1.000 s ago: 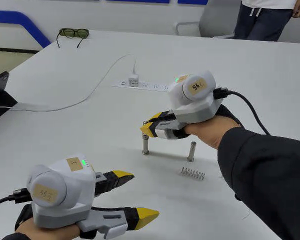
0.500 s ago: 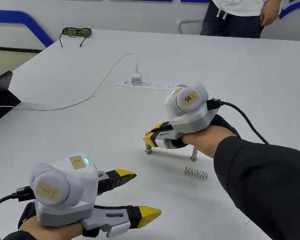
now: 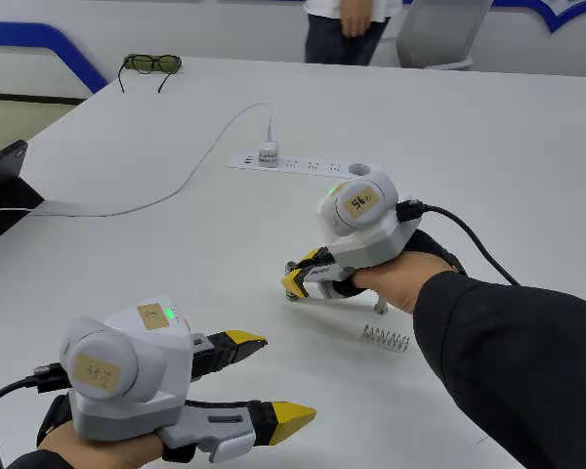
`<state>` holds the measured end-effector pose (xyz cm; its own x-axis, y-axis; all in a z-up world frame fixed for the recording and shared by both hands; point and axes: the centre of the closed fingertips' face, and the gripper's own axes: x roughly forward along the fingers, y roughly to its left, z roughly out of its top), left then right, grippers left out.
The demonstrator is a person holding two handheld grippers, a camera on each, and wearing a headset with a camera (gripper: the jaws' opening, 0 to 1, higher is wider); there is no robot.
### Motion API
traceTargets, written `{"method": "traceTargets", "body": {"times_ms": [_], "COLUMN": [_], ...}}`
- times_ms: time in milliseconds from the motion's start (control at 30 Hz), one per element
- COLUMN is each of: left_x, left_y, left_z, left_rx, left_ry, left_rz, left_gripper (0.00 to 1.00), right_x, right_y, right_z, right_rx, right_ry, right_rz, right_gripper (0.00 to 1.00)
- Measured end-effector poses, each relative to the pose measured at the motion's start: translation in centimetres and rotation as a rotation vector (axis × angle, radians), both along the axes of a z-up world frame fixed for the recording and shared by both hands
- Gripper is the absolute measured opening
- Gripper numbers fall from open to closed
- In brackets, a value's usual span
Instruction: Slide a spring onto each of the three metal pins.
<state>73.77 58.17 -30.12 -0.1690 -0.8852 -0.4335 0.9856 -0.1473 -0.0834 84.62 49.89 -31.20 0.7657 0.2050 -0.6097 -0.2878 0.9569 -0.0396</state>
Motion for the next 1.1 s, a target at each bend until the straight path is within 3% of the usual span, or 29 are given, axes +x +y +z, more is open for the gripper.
{"method": "traceTargets", "body": {"times_ms": [800, 967, 1100], "left_x": [-0.8, -0.9, -0.9], "left_y": [-1.1, -1.1, -1.2], "left_z": [0.4, 0.3, 0.5], "left_rx": [-0.003, 0.002, 0.0], "left_ry": [-0.012, -0.015, -0.018], "left_rz": [-0.04, -0.05, -0.055], "left_gripper": [0.55, 0.55, 0.55], "right_x": [-6.5, -8.4, -10.2], "right_y": [-0.8, -1.4, -2.2], "right_z": [3.2, 3.2, 2.4], "right_rx": [-0.025, -0.042, -0.051], "right_ry": [-0.067, -0.07, -0.05], "right_rz": [-0.007, -0.013, -0.027], "right_gripper": [0.16, 0.17, 0.17]}}
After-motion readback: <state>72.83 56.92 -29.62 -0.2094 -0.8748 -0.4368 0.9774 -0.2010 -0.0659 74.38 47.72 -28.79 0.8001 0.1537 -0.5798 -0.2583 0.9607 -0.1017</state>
